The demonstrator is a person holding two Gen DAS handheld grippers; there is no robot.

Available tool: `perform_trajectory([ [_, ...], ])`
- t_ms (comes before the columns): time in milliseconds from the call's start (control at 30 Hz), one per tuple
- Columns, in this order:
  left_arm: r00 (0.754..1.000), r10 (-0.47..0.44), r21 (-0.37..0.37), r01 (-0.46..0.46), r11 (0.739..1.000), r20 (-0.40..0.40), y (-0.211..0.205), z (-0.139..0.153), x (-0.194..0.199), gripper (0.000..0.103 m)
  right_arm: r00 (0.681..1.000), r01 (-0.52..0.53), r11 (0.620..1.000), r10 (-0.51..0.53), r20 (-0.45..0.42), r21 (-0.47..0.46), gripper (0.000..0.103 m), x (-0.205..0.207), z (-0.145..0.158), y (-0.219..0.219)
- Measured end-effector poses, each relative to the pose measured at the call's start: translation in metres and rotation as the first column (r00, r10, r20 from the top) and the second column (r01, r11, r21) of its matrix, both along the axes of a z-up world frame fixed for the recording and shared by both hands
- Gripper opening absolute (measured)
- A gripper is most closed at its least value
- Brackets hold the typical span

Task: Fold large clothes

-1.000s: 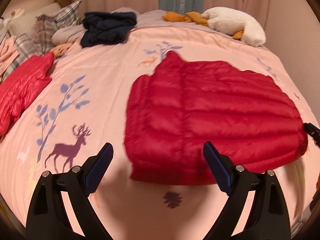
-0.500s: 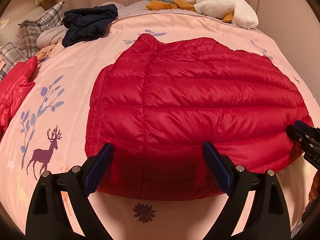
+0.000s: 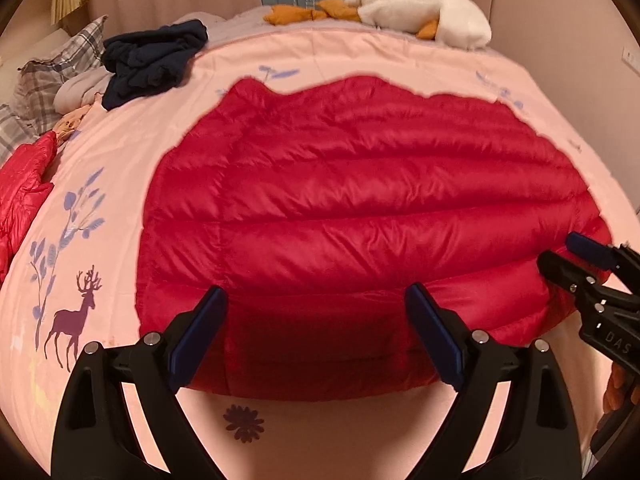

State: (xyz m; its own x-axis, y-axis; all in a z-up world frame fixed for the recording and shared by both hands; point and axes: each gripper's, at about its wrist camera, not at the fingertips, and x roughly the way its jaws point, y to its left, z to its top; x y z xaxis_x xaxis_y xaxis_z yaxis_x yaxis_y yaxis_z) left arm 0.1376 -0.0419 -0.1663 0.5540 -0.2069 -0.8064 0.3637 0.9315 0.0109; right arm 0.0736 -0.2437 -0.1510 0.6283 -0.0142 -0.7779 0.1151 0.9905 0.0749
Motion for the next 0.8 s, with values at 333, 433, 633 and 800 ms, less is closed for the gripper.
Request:
perform_trajectory([
  [333,0.999,0.008,-0.024,-0.007,1.000,0.043,0.000,0.019,0.004,0.092,0.995,0.015,0.999,-0.018,0.097,0.032,0.064,-0.001,0.029,-0.004],
  [433,0.998,0.022,-0.036,-0.020,0.999,0.054,-0.005,0.022,0.014,0.092,0.991,0.044,0.998,-0.049,0.121,0.044,0.064,0.013,0.033,-0.009],
  [633,1.000,0.022,-0.019,-0.022,1.000,-0.001,-0.014,0.007,0.031,0.094,0.998,0.052,0.998,-0.053,0.039,0.041,0.064,0.039,0.010,-0.009],
  [800,1.000,0.012,-0.006,-0.012,1.000,-0.002,-0.015,0.000,0.031,0.095,0.999,0.046,0.999,-0.046,0.018,0.018,0.065,0.042,-0.002,-0.005],
])
